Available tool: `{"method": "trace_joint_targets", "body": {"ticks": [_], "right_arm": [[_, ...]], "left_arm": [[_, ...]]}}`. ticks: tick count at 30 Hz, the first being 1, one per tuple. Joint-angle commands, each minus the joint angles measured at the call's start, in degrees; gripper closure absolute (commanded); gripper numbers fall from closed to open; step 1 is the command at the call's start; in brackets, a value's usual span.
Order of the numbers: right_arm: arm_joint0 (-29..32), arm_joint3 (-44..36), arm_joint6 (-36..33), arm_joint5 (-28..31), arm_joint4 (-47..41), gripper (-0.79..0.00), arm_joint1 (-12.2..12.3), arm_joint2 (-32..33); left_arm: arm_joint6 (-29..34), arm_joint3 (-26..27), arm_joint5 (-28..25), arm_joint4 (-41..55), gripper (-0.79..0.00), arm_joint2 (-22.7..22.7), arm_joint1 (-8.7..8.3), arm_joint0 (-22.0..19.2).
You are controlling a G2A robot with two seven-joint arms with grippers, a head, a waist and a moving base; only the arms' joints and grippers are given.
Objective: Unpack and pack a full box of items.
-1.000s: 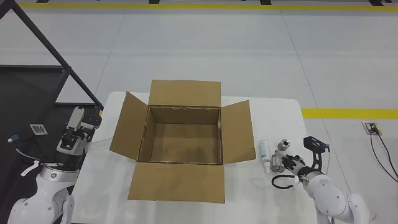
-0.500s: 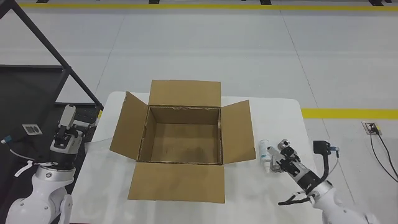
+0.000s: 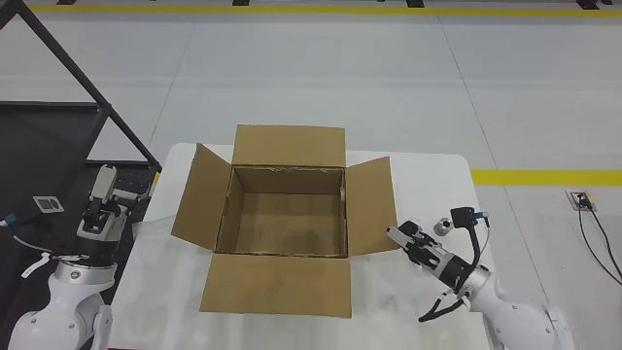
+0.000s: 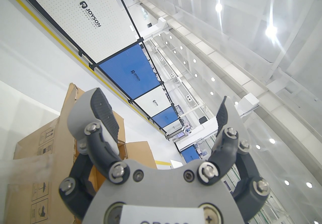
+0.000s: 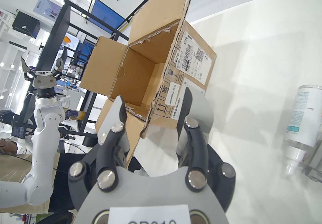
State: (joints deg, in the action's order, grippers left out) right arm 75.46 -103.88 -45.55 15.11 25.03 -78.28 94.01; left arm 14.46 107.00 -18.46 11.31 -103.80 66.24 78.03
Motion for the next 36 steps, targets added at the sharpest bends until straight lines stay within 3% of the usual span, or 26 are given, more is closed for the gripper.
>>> {"method": "trace_joint_targets", "body": {"ticks": [1,11,36], "right_arm": [[-0.33,-0.06,-0.54,-1.09,0.13,-0.363,0.19,-0.47],[-1.12,0.21,-0.37,-4.40,-0.33,-0.268,0.97,-1.68],[-2.47,0.50,1.32,-6.93,-0.04,-0.228,2.59,-5.85]], "left_arm": [[-0.08,-0.03,-0.11,0.02,-0.785,-0.06,0.02,0.10],[0.01,-0.02,-0.43,0.32,-0.785,-0.27,0.07,0.35],[0.24,0.38,-0.89,0.86,-0.785,-1.20,0.17,1.49]]}}
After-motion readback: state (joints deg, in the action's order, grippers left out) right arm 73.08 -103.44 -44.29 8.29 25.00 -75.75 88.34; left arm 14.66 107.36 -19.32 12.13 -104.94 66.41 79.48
